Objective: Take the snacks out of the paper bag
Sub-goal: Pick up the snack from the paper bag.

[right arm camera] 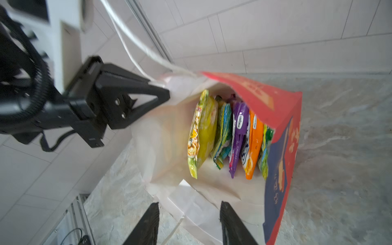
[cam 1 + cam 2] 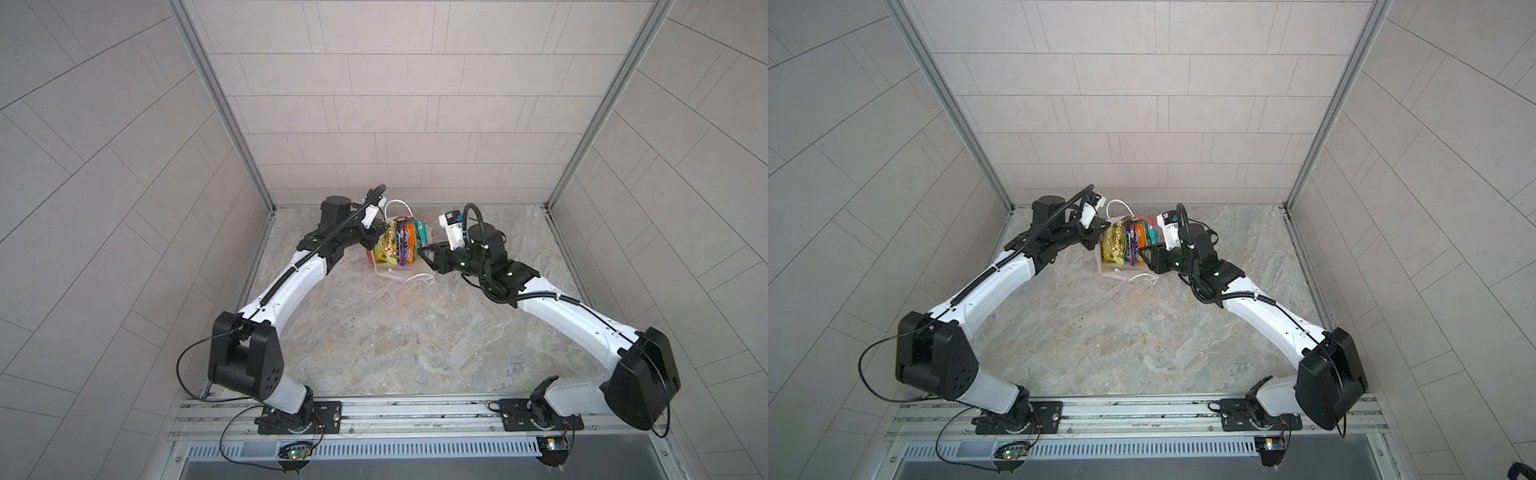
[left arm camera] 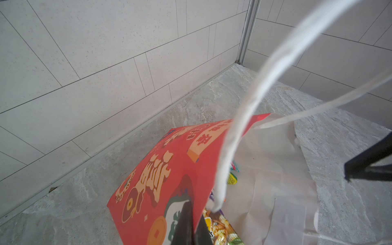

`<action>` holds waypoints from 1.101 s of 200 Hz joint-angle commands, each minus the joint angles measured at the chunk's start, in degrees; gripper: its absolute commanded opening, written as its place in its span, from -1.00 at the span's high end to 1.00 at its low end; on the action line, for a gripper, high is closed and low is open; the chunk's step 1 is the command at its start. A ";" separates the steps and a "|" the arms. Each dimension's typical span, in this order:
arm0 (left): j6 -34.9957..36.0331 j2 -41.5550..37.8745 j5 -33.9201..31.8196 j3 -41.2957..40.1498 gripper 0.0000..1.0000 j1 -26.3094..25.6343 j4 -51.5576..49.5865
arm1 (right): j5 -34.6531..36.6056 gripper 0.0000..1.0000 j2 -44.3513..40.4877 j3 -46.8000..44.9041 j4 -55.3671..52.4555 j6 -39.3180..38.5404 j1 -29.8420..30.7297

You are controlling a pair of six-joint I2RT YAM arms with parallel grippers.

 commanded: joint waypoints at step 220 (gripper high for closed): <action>-2.29 -2.54 1.79 -4.79 1.00 -2.06 6.41 | 15.64 -0.14 15.80 9.81 4.40 7.25 6.45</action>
